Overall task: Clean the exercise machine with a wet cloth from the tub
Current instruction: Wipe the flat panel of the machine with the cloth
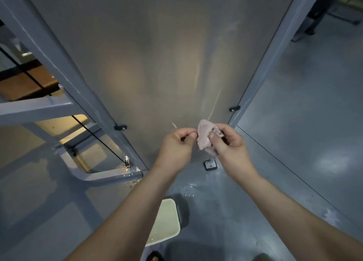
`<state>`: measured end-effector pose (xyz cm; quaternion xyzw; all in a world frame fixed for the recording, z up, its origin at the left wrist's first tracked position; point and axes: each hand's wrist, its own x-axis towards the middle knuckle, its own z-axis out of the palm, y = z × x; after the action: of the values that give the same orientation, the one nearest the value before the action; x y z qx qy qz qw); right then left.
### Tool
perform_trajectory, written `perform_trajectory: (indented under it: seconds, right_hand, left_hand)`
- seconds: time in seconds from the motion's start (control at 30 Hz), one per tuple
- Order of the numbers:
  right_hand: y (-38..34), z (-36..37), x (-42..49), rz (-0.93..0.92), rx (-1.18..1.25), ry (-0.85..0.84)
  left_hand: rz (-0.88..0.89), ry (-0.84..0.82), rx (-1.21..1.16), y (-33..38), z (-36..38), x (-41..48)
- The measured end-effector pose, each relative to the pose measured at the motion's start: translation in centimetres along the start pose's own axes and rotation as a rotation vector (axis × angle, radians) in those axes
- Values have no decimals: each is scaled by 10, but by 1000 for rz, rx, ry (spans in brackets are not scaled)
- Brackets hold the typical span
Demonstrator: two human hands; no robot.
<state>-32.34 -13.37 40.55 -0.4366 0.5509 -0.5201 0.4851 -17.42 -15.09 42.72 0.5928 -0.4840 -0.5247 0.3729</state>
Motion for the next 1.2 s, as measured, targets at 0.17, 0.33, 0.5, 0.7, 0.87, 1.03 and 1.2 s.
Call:
perform_trajectory:
  seconds: [0.17, 0.33, 0.5, 0.7, 0.87, 1.03, 1.2]
  right_hand:
    - [25, 8, 20, -12, 196, -86]
    - [45, 8, 50, -131, 176, 72]
    - [29, -17, 84, -516, -133, 363]
    - [27, -35, 144, -1086, -688, 606]
    - [40, -29, 172, -1251, -764, 660]
    - [35, -42, 173, -1361, -856, 531]
    - [52, -28, 176, -1441, -831, 606]
  left_hand:
    - [85, 21, -16, -13, 10, 29]
    - [290, -40, 69, -28, 10, 59]
    - [775, 344, 496, -58, -12, 93]
    - [1041, 691, 970, -97, -36, 109]
    - [953, 724, 1185, -126, -42, 123]
    - [961, 737, 1258, -131, -44, 126]
    - [927, 736, 1353, -134, -49, 129]
